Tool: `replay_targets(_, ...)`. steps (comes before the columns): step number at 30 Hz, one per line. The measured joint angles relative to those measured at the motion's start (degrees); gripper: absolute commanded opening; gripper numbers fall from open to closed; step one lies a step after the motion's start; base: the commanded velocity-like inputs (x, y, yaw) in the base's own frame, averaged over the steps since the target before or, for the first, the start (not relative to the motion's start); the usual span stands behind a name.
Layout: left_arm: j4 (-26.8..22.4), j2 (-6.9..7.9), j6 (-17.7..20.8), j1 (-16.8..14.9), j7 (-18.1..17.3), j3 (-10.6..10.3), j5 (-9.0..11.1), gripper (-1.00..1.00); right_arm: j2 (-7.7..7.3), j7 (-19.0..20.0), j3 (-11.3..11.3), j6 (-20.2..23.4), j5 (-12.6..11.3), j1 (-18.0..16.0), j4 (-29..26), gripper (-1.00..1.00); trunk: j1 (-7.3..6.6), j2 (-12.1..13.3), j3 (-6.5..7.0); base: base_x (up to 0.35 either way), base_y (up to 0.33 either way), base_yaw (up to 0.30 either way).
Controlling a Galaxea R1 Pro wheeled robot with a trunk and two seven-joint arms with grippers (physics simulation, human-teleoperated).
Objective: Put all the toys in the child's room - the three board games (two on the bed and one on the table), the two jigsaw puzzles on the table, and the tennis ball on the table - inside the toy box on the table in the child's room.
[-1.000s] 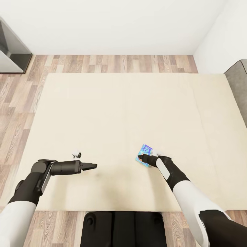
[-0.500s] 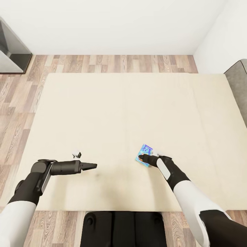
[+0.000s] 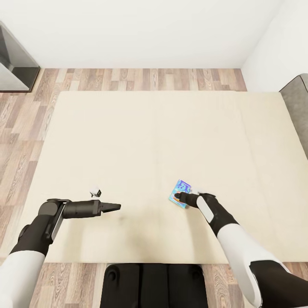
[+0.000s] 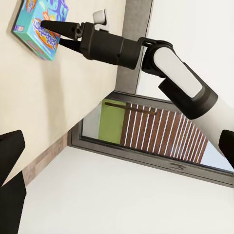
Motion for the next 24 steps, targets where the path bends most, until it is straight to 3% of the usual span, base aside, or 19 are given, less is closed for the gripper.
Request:
replay_targets(9, -0.02, 0.02, 0.01, 0.00, 0.00, 0.01, 0.00, 1.00, 0.61, -2.20, -0.05, 0.13, -0.13, -0.16, -0.01, 1.00, -0.04, -0.04, 0.01, 0.000, 0.000, 0.000)
replay_targets(24, -0.01, 0.02, 0.01, 0.03, 0.00, 0.01, 0.01, 1.00, 0.67, -2.34, 0.29, -0.96, -0.30, -0.11, -0.04, 1.00, -0.02, -0.02, 0.00, 0.000, 0.000, 0.000)
